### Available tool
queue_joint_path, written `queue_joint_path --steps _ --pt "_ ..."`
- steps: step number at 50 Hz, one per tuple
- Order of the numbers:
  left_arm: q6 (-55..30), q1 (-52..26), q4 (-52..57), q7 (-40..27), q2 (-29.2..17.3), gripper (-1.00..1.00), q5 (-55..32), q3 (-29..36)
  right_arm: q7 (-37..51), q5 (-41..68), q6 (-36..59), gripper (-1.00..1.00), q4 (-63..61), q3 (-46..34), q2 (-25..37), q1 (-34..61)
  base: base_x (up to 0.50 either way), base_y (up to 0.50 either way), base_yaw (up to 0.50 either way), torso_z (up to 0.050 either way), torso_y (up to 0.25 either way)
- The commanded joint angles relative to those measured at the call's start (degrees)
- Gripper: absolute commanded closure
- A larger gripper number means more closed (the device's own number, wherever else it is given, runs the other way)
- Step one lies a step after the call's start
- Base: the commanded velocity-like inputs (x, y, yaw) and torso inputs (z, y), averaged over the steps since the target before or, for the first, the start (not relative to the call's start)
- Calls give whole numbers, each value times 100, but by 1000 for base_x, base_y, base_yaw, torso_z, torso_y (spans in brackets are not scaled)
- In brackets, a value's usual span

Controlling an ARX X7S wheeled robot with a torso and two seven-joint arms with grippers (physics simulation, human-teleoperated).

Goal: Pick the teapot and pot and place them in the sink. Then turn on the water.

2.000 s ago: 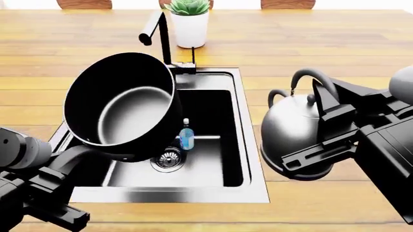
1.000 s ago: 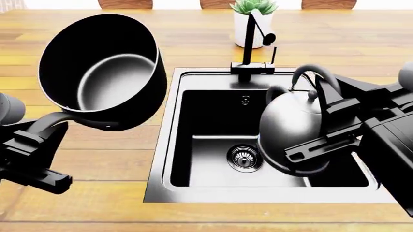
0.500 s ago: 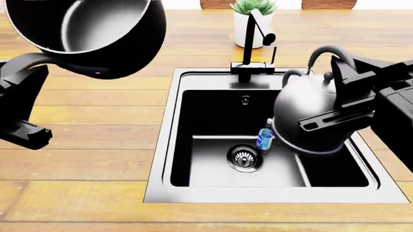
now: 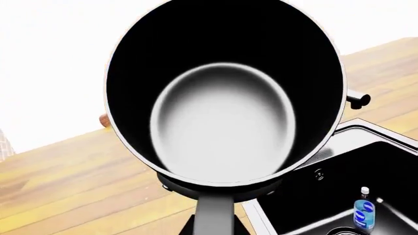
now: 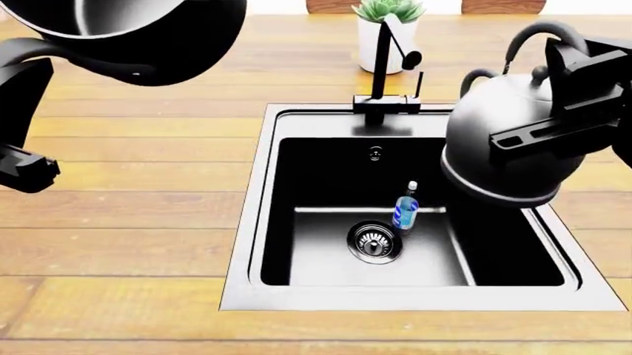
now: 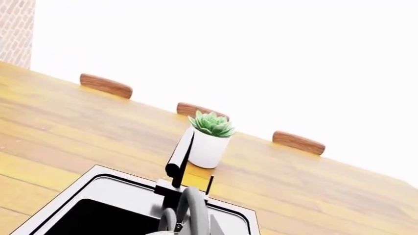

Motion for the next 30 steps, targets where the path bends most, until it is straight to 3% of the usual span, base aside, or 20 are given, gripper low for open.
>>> queue_joint_path --steps 1,30 --pt "-48 -633 -173 -44 2 100 432 -282 94 -150 112 100 180 101 22 387 168 0 0 0 11" --pt "-3 -483 -124 -17 -36 100 461 -327 45 -198 -1 100 95 71 55 317 236 0 0 1 4"
